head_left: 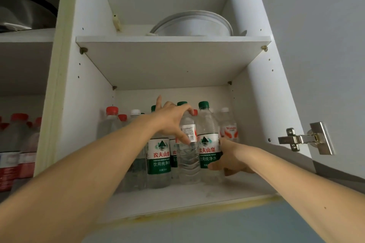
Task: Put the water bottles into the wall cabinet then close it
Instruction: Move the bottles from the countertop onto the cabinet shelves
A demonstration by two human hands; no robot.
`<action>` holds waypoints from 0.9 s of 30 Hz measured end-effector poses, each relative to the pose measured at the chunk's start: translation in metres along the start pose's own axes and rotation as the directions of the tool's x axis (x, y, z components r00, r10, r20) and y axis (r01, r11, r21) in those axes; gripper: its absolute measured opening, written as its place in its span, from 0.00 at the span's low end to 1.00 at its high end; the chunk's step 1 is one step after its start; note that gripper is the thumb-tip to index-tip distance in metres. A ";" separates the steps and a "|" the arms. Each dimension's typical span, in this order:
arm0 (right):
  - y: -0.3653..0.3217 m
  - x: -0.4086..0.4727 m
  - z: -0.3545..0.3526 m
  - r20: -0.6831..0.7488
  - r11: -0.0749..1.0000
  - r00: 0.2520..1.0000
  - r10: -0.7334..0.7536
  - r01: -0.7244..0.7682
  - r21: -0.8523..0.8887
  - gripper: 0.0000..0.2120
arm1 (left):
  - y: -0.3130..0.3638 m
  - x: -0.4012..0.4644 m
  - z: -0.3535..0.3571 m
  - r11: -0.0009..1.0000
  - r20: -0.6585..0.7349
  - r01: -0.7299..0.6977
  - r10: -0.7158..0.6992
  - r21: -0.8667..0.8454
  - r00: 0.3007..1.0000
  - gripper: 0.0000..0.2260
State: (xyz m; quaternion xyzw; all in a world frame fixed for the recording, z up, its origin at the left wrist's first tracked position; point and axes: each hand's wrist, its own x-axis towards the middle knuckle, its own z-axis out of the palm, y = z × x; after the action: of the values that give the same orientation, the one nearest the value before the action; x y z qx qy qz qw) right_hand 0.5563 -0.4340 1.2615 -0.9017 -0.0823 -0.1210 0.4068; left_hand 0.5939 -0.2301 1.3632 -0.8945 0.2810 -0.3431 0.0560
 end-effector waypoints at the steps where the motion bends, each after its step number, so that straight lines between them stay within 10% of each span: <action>1: -0.002 0.003 0.003 0.003 1.000 1.000 0.003 -0.003 -0.012 0.25 | -0.003 0.000 -0.001 1.000 0.008 0.004 -0.004 0.009 1.000 0.41; 20: -0.011 0.023 0.013 0.050 1.000 0.999 0.003 -0.002 -0.021 0.26 | -0.032 0.007 -0.001 0.998 0.066 -0.007 0.003 0.061 0.998 0.35; 27: -0.007 0.025 0.017 0.041 0.996 0.999 -0.033 0.037 -0.079 0.20 | -0.022 -0.010 0.013 0.962 0.046 -0.020 0.008 0.272 0.999 0.49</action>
State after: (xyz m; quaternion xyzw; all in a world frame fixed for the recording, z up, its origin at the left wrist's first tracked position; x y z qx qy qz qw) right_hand 0.5810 -0.4157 1.2630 -0.9178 -0.1012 -0.1135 0.3668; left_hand 0.6070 -0.2074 1.3539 -0.8837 0.2363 -0.3580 0.1871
